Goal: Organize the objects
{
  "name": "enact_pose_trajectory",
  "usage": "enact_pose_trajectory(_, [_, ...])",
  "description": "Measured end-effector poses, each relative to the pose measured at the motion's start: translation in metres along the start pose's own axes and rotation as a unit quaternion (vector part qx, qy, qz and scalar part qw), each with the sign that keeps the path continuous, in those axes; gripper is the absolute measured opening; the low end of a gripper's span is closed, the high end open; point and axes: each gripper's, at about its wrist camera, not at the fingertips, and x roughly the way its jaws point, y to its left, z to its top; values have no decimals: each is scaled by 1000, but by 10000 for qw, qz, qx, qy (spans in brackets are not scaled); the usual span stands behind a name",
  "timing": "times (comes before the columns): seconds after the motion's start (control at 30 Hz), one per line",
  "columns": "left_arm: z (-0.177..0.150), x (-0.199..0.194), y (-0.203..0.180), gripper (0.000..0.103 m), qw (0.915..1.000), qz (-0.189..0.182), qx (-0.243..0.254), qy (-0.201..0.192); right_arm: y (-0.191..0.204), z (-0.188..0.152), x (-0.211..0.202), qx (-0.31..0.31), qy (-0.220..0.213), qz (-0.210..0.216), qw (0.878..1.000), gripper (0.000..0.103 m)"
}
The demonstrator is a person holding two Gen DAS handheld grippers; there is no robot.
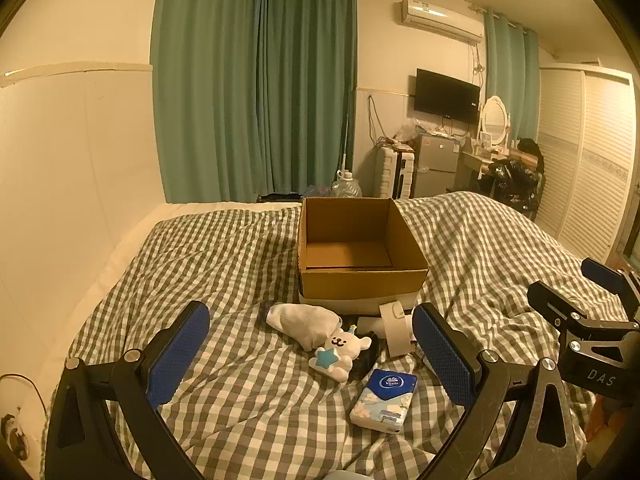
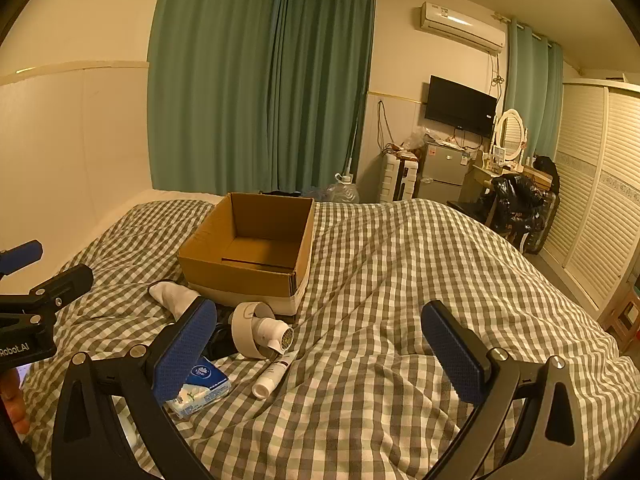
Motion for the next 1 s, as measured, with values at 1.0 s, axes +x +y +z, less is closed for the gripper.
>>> enact_pose_trajectory(1.0, [-1, -3, 2, 103, 9999, 117, -37, 11, 4, -4, 2, -37, 23, -9, 10000, 103])
